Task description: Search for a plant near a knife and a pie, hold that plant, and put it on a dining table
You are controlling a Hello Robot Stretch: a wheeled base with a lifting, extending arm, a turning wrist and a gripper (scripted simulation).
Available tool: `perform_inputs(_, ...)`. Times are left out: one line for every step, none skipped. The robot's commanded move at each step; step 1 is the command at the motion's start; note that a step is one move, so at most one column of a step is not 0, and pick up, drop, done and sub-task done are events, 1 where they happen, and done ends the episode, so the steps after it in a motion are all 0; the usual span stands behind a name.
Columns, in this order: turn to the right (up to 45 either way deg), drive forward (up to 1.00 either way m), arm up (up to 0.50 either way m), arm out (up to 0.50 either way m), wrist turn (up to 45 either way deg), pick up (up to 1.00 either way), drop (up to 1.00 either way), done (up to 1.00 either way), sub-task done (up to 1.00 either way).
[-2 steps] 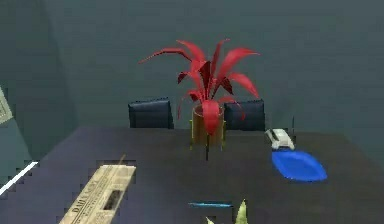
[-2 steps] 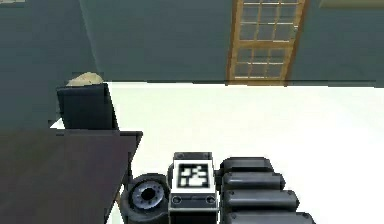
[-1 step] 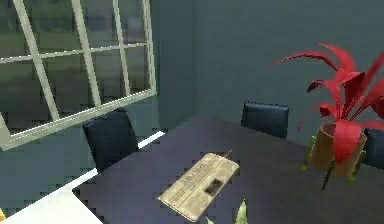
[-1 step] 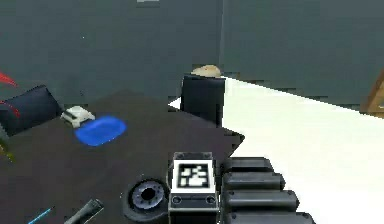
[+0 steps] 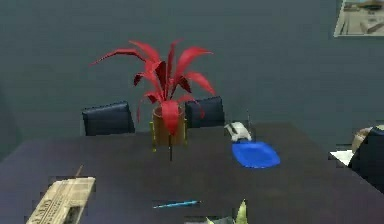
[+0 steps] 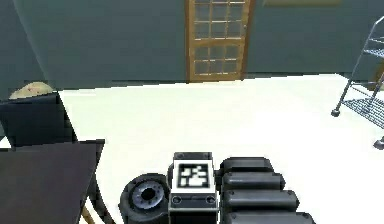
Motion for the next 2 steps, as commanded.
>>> perform_inputs(42.0, 0.00, 0.00, 0.00, 0.0, 0.00, 0.00, 0.00, 0.00)
perform_inputs(-45.0, 0.00, 0.00, 0.00, 0.0, 0.00, 0.00, 0.00, 0.00)
